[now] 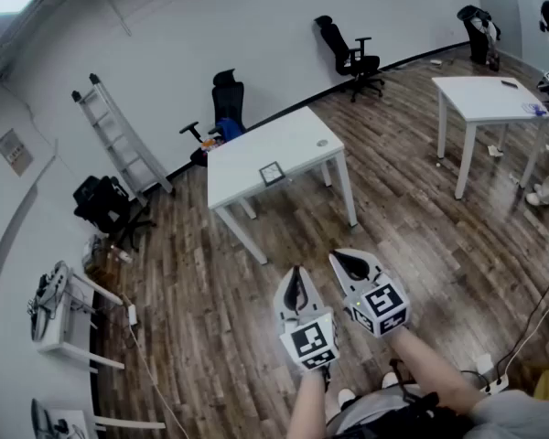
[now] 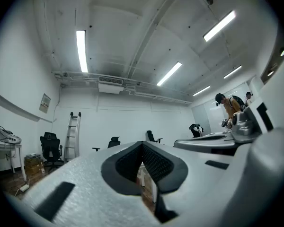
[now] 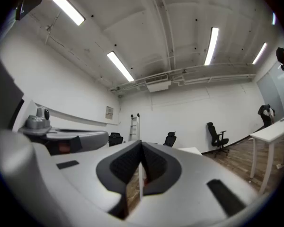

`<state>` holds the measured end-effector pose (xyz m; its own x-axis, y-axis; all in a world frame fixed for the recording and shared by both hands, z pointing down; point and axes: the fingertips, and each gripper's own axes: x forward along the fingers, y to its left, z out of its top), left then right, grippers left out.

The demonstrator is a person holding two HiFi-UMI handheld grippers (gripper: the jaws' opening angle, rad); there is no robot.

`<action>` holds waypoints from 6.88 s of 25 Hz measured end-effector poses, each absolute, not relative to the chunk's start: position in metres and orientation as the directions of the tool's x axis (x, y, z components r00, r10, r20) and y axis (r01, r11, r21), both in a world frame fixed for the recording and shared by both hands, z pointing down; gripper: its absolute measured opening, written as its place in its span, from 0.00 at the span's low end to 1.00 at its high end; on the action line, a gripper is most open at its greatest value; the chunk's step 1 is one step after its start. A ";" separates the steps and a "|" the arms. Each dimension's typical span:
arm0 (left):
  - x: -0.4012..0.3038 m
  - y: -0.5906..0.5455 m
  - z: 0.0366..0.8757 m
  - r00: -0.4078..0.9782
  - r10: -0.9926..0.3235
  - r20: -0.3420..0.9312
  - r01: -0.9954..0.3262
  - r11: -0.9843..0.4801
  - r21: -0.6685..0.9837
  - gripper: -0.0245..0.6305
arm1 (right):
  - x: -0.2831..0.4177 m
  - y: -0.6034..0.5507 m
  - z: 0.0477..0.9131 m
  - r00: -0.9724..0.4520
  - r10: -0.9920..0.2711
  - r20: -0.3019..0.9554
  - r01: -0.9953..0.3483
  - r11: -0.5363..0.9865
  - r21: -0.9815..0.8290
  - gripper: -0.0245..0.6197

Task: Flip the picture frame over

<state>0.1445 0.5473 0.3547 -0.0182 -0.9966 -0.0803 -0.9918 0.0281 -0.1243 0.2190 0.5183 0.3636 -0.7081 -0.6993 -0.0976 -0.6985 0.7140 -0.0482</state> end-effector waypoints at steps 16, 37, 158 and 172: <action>0.178 0.536 0.359 -0.031 -0.996 -0.081 -0.994 0.040 -0.105 0.04 | 0.249 0.510 0.362 -0.728 -0.673 -0.132 -0.674 0.737 -0.049 0.05; 0.177 0.508 0.377 -0.058 -0.997 -0.049 -0.995 0.061 -0.082 0.04 | 0.254 0.478 0.374 -0.737 -0.665 -0.121 -0.664 0.746 -0.054 0.05; -0.173 -0.195 0.631 0.178 -0.846 0.503 -0.984 -0.148 0.099 0.11 | -0.069 -0.216 0.634 -0.547 -0.691 0.473 -0.831 0.515 -0.210 0.19; -0.168 -0.197 0.661 0.075 -0.791 0.607 -0.995 -0.015 0.103 0.12 | -0.058 -0.223 0.679 -0.638 -0.509 0.578 -0.761 0.534 -0.369 0.22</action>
<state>-0.1682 -0.1972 0.6611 0.0745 -0.7909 0.6074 -0.9946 -0.0145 0.1031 -0.0579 -0.2228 0.6792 -0.6377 -0.5093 0.5779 -0.7607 0.5341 -0.3688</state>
